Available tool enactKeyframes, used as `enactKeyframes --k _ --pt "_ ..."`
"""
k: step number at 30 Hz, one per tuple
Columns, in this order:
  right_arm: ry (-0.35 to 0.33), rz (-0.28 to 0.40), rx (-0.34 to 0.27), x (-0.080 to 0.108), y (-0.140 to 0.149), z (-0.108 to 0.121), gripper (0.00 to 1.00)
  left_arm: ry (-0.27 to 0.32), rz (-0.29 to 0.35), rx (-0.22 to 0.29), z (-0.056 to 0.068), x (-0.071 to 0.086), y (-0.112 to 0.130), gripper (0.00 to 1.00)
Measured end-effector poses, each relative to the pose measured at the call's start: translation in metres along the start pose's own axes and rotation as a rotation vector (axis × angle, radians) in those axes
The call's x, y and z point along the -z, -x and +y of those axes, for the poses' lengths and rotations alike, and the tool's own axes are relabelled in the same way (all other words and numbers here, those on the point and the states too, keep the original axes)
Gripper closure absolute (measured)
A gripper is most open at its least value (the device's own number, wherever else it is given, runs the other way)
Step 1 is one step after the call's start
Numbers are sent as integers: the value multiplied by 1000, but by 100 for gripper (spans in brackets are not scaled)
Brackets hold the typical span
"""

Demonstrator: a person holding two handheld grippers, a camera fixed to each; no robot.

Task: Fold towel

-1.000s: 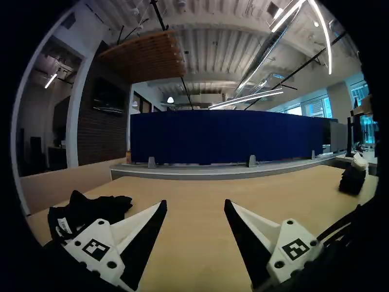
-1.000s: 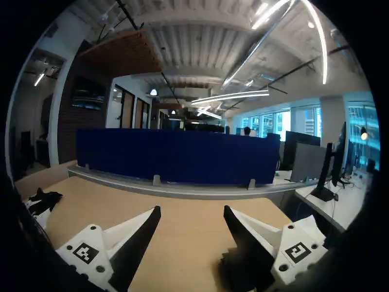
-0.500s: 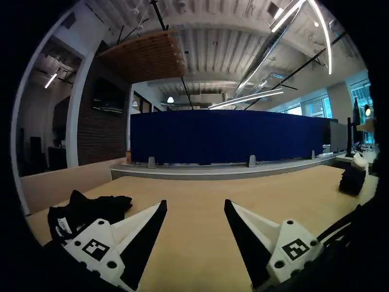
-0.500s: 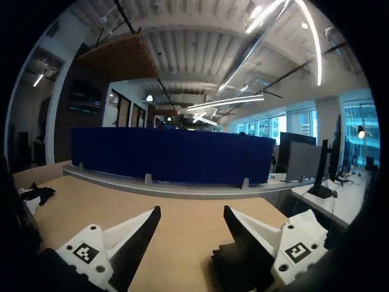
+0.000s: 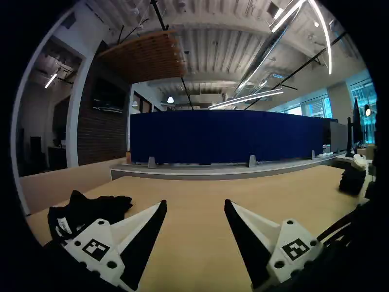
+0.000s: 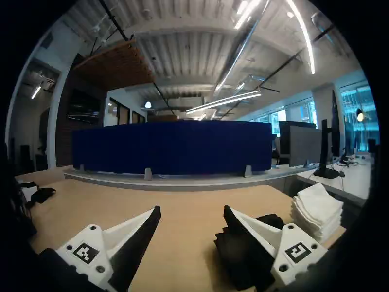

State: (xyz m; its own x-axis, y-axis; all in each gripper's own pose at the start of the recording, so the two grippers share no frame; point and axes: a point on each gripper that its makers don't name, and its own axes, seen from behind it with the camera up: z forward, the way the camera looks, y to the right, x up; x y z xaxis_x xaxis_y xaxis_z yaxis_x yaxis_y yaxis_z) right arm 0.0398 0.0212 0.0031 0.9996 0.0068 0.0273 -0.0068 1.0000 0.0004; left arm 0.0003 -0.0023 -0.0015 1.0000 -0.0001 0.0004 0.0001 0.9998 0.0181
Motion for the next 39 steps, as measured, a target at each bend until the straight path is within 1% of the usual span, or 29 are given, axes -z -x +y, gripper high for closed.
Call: enactKeyframes --k 5,8,14,17,20,23,29,32,38,39 --pt "17 5 24 -2 15 0 0 0 0 0 0 0 0 13" --pt "9 6 32 -2 22 -4 0 0 0 0 0 0 1 13" --pt "1 7 13 -3 33 -10 0 0 0 0 0 0 0 13" --pt "18 -2 -1 -4 42 -5 0 0 0 0 0 0 0 13" --pt "33 -6 -13 -3 42 -2 0 0 0 0 0 0 0 13" --pt "30 3 -20 -2 39 -4 0 0 0 0 0 0 0 13" --pt "30 6 -35 -3 44 -5 0 0 0 0 1 0 0 13" --pt "24 12 -30 -2 43 -7 0 0 0 0 0 0 0 13" --pt "8 27 13 1 43 -16 0 0 0 0 0 0 0 13" --pt "7 27 11 0 43 -16 0 0 0 0 0 0 0 13"
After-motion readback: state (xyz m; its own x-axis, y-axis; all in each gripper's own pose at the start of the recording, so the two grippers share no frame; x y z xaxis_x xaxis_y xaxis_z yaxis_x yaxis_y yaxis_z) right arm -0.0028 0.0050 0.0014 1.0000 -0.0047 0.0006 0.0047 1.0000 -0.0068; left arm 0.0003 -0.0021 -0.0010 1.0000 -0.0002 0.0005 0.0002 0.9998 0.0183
